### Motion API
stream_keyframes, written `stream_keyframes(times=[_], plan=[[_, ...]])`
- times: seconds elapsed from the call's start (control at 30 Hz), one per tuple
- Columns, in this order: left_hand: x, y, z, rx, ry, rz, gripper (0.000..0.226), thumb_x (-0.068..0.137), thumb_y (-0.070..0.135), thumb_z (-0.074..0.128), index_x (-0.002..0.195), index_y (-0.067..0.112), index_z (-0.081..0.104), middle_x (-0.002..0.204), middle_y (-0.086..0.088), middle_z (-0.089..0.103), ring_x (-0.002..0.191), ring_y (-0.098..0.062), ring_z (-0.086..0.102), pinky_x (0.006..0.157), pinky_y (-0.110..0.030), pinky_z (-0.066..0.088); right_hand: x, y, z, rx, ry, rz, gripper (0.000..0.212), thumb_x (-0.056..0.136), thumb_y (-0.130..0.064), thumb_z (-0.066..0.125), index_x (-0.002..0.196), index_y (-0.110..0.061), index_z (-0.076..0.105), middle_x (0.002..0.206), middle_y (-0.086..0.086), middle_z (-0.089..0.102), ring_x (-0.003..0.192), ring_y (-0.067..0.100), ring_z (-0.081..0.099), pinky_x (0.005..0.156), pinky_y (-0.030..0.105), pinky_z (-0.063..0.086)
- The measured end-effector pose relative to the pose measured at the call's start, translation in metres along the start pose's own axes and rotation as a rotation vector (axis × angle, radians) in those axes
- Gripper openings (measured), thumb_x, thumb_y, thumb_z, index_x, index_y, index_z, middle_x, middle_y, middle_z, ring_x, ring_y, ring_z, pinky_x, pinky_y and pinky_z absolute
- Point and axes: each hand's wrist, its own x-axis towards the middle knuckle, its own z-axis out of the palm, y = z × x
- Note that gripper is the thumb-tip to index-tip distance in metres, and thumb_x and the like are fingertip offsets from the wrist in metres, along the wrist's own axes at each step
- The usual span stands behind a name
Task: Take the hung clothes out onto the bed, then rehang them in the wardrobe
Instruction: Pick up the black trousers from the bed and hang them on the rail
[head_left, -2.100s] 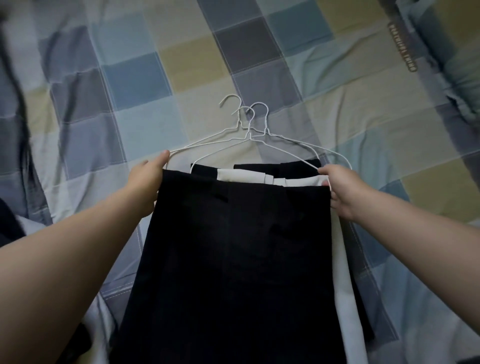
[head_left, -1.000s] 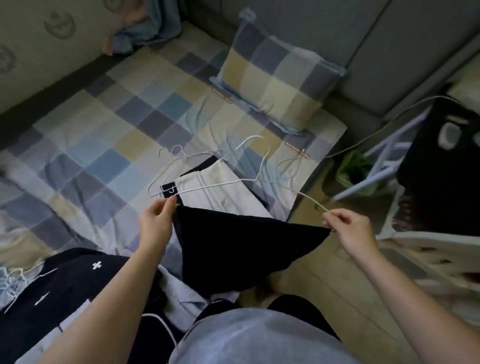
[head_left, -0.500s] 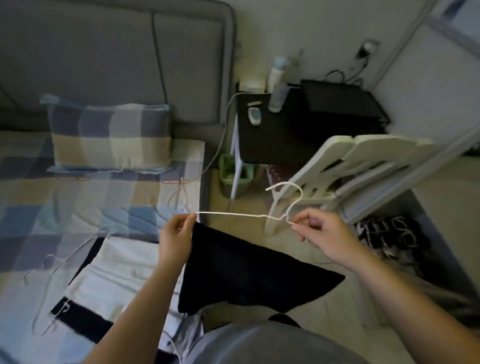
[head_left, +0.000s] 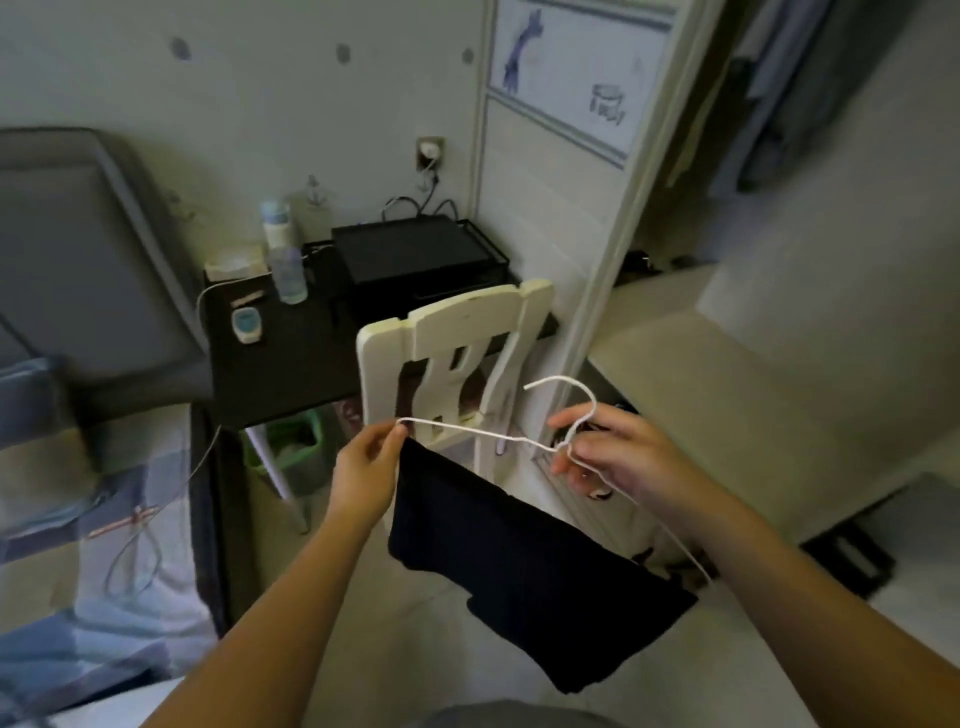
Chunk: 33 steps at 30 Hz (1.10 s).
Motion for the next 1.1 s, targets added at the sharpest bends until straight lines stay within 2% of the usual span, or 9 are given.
stream_keyframes(times=[0.07,0.13,0.3,0.47,0.63,0.77,0.87,1.0,1.1], plan=[[0.008,0.022,0.042,0.009,-0.096,0.013,0.047,0.098,0.04,0.055,0.141,0.021,0.051,0.131,0.003,0.059,0.124,-0.017,0.054,0.11,-0.04,0.041,-0.002,0.001,-0.04,0.156,0.02,0.042,0.031,0.086,-0.017,0.054,0.115,-0.01,0.062,0.101,0.028,0.068,0.088,0.034,0.064,0.078,0.041,0.05],[0.012,0.044,0.08,0.034,-0.191,0.036,0.054,0.099,0.041,0.054,0.147,0.019,0.043,0.139,0.001,0.053,0.129,-0.018,0.049,0.11,-0.039,0.037,-0.004,0.0,-0.075,0.251,0.051,0.079,0.048,0.082,-0.031,0.047,0.124,-0.01,0.055,0.112,0.03,0.066,0.1,0.038,0.065,0.085,0.041,0.052],[0.022,0.102,0.154,0.111,-0.446,0.143,0.044,0.097,0.048,0.049,0.134,0.025,0.057,0.128,0.001,0.062,0.122,-0.018,0.056,0.108,-0.041,0.041,-0.007,-0.011,-0.146,0.336,0.142,0.033,0.055,0.09,-0.039,0.038,0.139,-0.017,0.047,0.121,0.025,0.065,0.118,0.037,0.06,0.104,0.051,0.041],[0.036,0.149,0.204,0.131,-0.688,0.161,0.062,0.085,0.065,0.044,0.133,0.028,0.056,0.127,0.005,0.063,0.115,-0.012,0.06,0.103,-0.042,0.047,-0.002,-0.032,-0.202,0.39,0.215,-0.042,0.06,0.088,-0.042,0.034,0.145,-0.027,0.04,0.13,0.02,0.062,0.127,0.031,0.054,0.103,0.051,0.039],[0.062,0.205,0.251,0.068,-0.885,0.173,0.049,0.097,0.048,0.042,0.136,0.021,0.055,0.127,0.0,0.064,0.11,-0.011,0.063,0.081,-0.019,0.051,0.009,-0.069,-0.258,0.414,0.302,-0.143,0.097,0.058,-0.056,0.073,0.146,-0.032,0.04,0.135,0.016,0.058,0.13,0.029,0.051,0.104,0.057,0.037],[0.096,0.253,0.282,0.028,-1.036,0.23,0.059,0.088,0.068,0.046,0.128,0.027,0.061,0.125,0.003,0.068,0.114,-0.018,0.064,0.102,-0.038,0.048,0.018,-0.104,-0.297,0.408,0.399,-0.25,0.109,0.048,-0.054,0.08,0.147,-0.032,0.039,0.135,0.018,0.058,0.131,0.03,0.051,0.105,0.06,0.035],[0.126,0.295,0.299,-0.031,-1.191,0.205,0.061,0.088,0.071,0.042,0.124,0.026,0.064,0.123,0.001,0.07,0.117,-0.021,0.064,0.104,-0.042,0.045,0.026,-0.131,-0.323,0.415,0.459,-0.32,0.109,0.046,-0.052,0.08,0.146,-0.032,0.041,0.134,0.018,0.059,0.132,0.029,0.05,0.104,0.06,0.035],[0.157,0.355,0.305,0.026,-1.356,0.336,0.061,0.091,0.066,0.041,0.13,0.024,0.061,0.127,-0.001,0.067,0.12,-0.023,0.062,0.107,-0.044,0.043,0.042,-0.173,-0.351,0.397,0.548,-0.41,0.108,0.043,-0.052,0.081,0.143,-0.032,0.046,0.135,0.019,0.057,0.13,0.028,0.052,0.102,0.059,0.037],[0.173,0.398,0.309,0.09,-1.342,0.538,0.043,0.1,0.048,0.045,0.131,0.022,0.059,0.123,-0.003,0.069,0.114,-0.021,0.066,0.108,-0.039,0.043,0.057,-0.207,-0.366,0.372,0.6,-0.475,0.093,0.051,-0.052,0.076,0.139,-0.033,0.051,0.138,0.018,0.055,0.13,0.027,0.052,0.104,0.059,0.036]])
